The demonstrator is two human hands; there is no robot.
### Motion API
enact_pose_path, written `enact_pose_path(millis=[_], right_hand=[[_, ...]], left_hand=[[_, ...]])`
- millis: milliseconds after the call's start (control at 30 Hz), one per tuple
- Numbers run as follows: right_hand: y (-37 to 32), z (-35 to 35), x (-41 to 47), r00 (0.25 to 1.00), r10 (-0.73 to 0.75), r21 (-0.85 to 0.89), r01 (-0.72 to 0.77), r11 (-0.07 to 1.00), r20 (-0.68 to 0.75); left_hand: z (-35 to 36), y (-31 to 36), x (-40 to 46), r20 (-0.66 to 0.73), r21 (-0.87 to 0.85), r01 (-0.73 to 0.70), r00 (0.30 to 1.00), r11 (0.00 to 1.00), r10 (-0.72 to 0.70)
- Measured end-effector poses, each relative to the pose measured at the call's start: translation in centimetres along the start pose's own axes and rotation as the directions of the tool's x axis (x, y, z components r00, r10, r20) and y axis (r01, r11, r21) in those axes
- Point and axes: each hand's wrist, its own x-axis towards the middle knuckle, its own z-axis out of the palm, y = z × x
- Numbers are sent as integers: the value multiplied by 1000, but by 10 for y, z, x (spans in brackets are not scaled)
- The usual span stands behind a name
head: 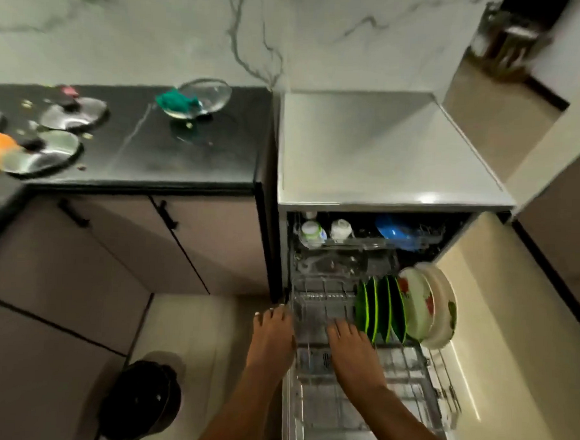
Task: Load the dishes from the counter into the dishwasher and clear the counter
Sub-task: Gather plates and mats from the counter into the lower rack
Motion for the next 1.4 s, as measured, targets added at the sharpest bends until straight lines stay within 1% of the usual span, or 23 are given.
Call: enact_pose_path(millis=[67,100,133,200,233,300,400,467,567,633,700,800,900,933,967,1000,1067,1233,1333,1400], right_hand=[[-12,-21,3,996,-90,-4,90,996,-22],[-14,-26,6,991,-119,-25,118,993,-54],[-19,-35,9,985,-148,-26,147,989,-90],[-30,-56,10,982,-156,-15,156,988,-108],[-35,-66,12,979,-180,-12,180,984,-98],[-46,-78,13,953,-284,-67,278,958,-107],[-61,-83,23,919,-360,-82,351,933,-161],[-74,-85,30,910,-378,-89,368,926,-170],[-106,-90,39,903,-407,-71,401,913,-136],[-130,-92,44,896,-434,-115,423,899,-93],[-155,-87,53,871,-477,-137,462,876,-115],[-193,-80,62,870,-485,-103,477,873,-83],[-234,-66,80,812,-564,-161,543,824,-148],[-247,-65,85,812,-562,-175,537,825,-155],[-265,-63,93,828,-543,-173,519,837,-138],[-279,-60,100,845,-519,-124,505,854,-128],[-307,-56,112,854,-502,-85,495,865,-134],[-364,-62,126,833,-509,-49,512,858,-217],[-381,-63,134,834,-491,-32,499,866,-251],[-385,-63,144,832,-477,-52,483,874,-283]], left_hand=[[-25,-6,-17,-48,15,34,998,999,-34],[-37,-7,-25,-90,21,37,995,999,-35],[-49,-11,-34,-156,21,40,987,999,-36],[-70,-16,-56,-276,20,37,961,999,-31],[-77,-20,-67,-251,47,63,967,997,-49],[-82,-37,-79,-182,82,188,968,979,-171],[-88,-66,-92,-245,30,280,933,959,-265],[-98,-82,-105,-278,9,325,909,946,-310],[-111,-111,-124,-345,-18,373,869,928,-355],[-115,-132,-134,-364,-45,391,851,919,-379],[-117,-158,-142,-367,-80,411,835,908,-410],[-117,-198,-149,-367,-99,445,815,890,-448],[-119,-241,-153,-388,-121,459,795,880,-467],[-121,-255,-153,-387,-124,457,795,881,-467],[-123,-273,-154,-389,-130,454,794,881,-467],[-124,-289,-156,-390,-138,456,791,879,-471],[-127,-324,-158,-397,-153,454,785,878,-475],[-147,-391,-154,-379,-143,445,800,884,-464],[-159,-416,-146,-383,-134,438,805,889,-454],[-166,-428,-139,-389,-116,426,812,897,-436]])
